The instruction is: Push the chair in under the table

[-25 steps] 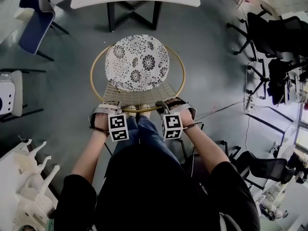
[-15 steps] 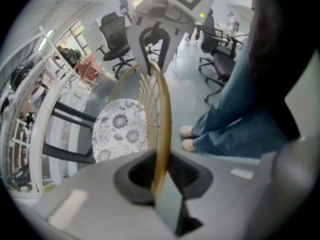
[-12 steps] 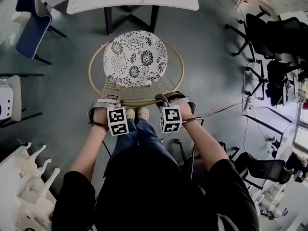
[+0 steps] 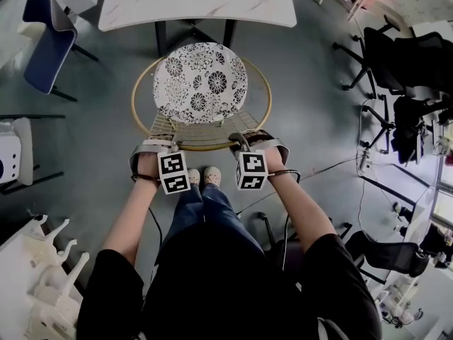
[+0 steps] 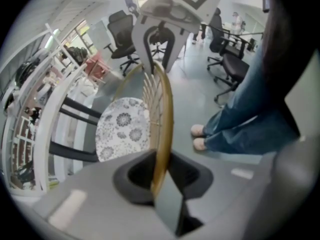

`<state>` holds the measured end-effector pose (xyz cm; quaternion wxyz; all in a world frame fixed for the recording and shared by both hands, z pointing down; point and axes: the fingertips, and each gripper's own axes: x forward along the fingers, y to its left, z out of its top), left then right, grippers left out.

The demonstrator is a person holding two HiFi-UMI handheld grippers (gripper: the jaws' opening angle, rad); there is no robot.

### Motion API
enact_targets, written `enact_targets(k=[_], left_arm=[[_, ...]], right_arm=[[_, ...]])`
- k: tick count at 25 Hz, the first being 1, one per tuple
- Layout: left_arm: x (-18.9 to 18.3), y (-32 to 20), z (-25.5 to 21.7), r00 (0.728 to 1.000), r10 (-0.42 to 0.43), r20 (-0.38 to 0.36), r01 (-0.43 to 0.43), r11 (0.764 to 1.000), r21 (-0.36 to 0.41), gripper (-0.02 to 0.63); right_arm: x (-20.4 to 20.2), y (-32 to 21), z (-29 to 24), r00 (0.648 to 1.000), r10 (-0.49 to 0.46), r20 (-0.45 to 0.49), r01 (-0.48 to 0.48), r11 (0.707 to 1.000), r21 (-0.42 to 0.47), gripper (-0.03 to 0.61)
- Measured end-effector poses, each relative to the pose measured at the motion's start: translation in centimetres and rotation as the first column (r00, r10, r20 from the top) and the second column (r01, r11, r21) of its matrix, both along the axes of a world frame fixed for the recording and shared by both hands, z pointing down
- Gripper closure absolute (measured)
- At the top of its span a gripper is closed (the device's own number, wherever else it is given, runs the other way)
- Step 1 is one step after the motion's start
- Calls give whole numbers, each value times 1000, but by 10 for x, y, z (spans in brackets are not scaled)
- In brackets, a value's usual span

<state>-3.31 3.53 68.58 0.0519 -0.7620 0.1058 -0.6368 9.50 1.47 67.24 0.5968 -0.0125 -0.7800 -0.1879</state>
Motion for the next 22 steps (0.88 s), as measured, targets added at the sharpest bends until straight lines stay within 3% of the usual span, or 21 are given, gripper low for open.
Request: enact_targets(k=[3,22], left_arm=[[4,16,6,1000,-10,-1,10,1000,8,538],[-13,-50,3,999,-42,16,41,999,23,532]], right_arm=[[4,16,5,1000,-5,-3,5,1000,0,511],[-12,-45,2,1000,16,3,-17,1000,16,511]])
